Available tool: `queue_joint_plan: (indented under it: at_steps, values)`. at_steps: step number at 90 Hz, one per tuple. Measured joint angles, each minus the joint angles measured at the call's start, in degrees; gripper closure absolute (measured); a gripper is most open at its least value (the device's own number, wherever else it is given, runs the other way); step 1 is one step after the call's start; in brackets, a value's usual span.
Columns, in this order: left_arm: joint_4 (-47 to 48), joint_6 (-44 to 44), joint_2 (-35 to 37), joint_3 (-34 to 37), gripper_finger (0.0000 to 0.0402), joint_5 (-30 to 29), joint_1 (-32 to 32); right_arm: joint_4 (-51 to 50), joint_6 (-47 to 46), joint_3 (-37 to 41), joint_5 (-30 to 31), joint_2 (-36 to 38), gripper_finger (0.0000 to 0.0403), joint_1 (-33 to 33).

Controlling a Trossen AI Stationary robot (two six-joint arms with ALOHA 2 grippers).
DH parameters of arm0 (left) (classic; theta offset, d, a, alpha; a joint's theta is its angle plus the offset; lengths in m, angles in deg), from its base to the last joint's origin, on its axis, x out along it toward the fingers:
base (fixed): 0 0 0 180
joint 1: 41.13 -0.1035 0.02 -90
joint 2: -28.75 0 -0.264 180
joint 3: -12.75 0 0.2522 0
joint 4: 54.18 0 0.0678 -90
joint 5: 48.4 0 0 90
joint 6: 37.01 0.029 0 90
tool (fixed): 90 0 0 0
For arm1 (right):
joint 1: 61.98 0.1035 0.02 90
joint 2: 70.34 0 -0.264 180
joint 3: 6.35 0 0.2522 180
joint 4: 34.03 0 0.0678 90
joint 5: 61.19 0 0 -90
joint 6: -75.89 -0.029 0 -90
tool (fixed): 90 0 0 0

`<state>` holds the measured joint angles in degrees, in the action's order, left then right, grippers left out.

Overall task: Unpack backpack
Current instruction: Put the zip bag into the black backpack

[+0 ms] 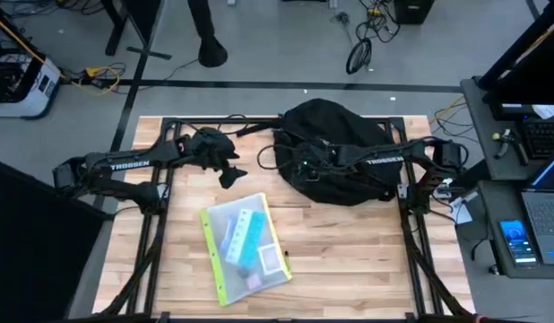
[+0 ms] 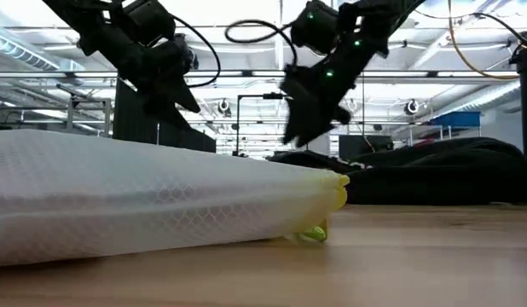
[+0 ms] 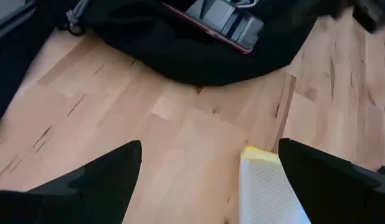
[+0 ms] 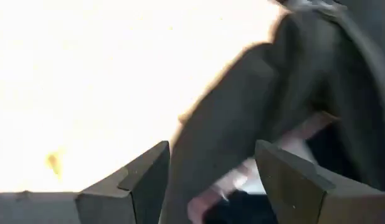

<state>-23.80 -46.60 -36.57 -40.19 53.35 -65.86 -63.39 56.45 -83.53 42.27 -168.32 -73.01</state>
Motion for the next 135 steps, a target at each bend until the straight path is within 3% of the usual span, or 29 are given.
queue_joint_plan:
  at_steps: [25, 37, 55, 72, 83, 101, 108, 117, 135]
  values:
    - [0.6, 0.0, 0.0, 0.0, 0.004, -0.02, 0.0, 0.02, 0.61, 0.15, -5.66, -8.77, 0.0184, -1.4]
    - [0.89, 0.0, 0.0, 0.0, 0.004, -0.05, 0.0, -7.52, 1.7, 0.02, 0.89, -8.5, 0.0184, -1.5]
    - [3.39, 0.0, 0.0, 0.07, 0.004, -0.11, 0.0, -22.88, 0.61, 0.02, 13.57, -2.34, 0.0184, -1.68]
    - [3.26, 0.0, 0.0, 0.55, 0.004, -0.16, 0.02, -30.42, -0.2, 0.02, 23.6, 1.48, 0.0184, -4.04]
    - [3.0, -0.09, 0.0, 0.57, 0.004, -0.16, 0.0, -29.16, -1.03, 0.1, 20.26, 1.62, 0.0184, -5.55]
    - [2.78, -0.48, 0.0, 0.59, 0.004, -0.16, 0.0, -14.64, 6.86, 0.09, 14.65, 2.93, 0.0184, -0.73]
    - [2.78, -0.5, 0.0, 0.6, 0.004, -0.18, 0.04, -14.34, 9.48, 0.07, 17.41, 2.96, 0.0184, 0.26]
    - [2.8, -0.57, 0.0, 0.46, 0.004, -0.2, 0.0, -20.94, 8.29, 0.07, 24.3, 2.96, 0.0184, -0.24]
    - [-1.13, -0.5, 0.0, -0.61, 0.004, -0.17, 0.13, -20.41, 12.9, 1.33, 23.65, 2.96, 0.0184, -3.82]
